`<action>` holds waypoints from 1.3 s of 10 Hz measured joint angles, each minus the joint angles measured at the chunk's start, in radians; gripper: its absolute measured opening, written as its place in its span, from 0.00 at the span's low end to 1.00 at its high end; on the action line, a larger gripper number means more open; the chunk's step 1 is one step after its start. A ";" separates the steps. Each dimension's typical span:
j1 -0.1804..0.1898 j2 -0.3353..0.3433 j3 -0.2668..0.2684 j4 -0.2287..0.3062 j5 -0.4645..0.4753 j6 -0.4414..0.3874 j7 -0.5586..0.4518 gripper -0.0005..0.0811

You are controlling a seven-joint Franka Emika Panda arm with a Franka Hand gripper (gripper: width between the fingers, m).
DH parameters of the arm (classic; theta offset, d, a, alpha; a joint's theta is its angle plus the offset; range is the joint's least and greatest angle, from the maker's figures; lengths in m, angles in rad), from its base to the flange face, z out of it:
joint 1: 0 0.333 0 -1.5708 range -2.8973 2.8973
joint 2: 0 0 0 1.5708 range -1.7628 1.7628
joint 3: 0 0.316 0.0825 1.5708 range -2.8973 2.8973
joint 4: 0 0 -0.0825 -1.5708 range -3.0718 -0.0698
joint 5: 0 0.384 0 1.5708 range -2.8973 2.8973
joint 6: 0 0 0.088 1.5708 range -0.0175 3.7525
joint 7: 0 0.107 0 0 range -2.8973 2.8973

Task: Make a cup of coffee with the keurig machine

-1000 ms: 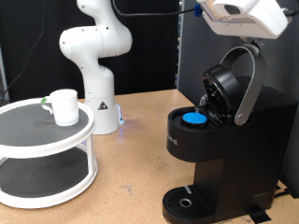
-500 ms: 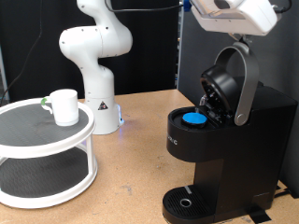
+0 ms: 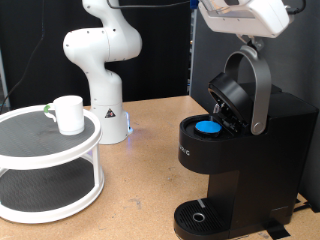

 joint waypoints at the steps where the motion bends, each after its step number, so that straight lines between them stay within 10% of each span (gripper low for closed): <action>1: -0.007 -0.002 -0.001 0.002 -0.018 -0.005 0.001 0.01; 13: -0.114 0.009 -0.063 -0.071 -0.190 -0.034 -0.083 0.01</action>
